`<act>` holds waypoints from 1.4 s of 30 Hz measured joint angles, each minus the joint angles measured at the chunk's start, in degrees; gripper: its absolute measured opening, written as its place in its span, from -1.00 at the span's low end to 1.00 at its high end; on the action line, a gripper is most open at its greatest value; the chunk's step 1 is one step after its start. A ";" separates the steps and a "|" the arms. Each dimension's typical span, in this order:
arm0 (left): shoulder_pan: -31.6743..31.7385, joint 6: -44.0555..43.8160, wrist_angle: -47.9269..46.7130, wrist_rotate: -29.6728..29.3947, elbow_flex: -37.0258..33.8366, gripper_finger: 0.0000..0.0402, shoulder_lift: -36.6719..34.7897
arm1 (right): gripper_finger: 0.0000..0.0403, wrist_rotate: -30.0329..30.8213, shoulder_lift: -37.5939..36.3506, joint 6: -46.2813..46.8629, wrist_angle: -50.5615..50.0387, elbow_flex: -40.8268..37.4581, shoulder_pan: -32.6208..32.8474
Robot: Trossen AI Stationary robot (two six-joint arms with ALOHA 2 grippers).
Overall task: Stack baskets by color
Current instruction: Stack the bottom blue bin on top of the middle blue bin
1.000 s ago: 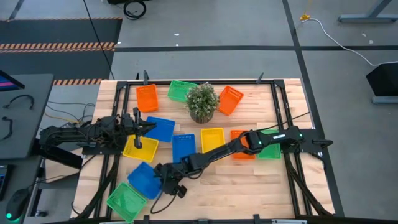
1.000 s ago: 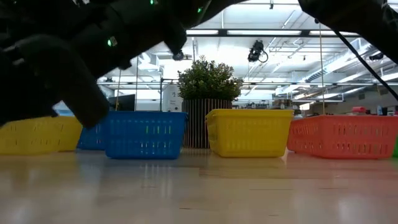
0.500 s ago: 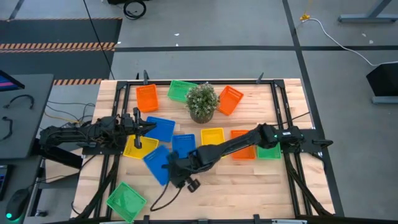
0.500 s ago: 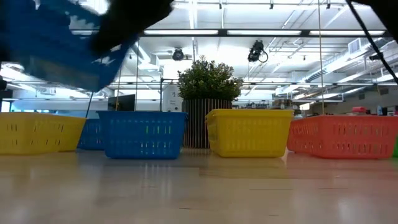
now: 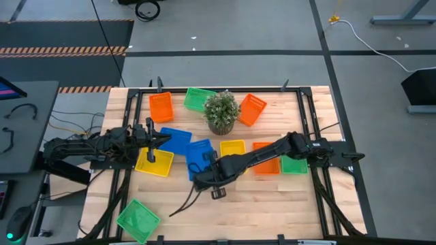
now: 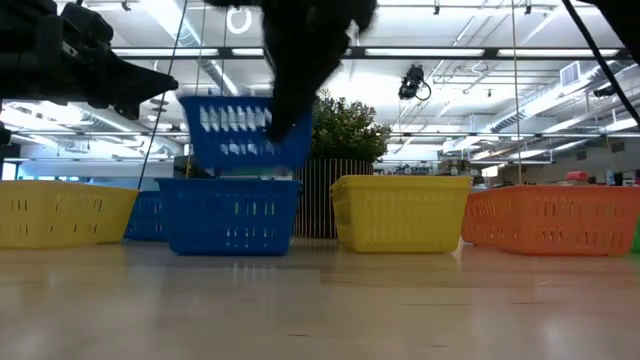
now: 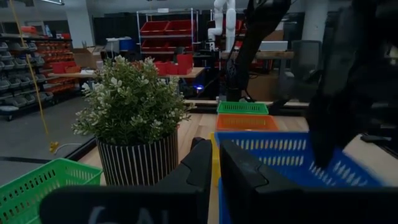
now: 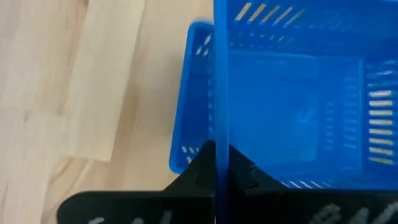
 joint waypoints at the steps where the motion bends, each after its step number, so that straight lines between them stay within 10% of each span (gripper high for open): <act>1: 0.00 0.02 0.08 0.00 0.00 -0.81 0.00 | -0.99 0.01 0.01 0.64 -0.49 -0.93 0.00; 42: -0.01 0.02 -0.03 0.00 0.01 -0.84 0.00 | -0.55 -3.27 -0.04 1.48 10.42 -6.22 -0.26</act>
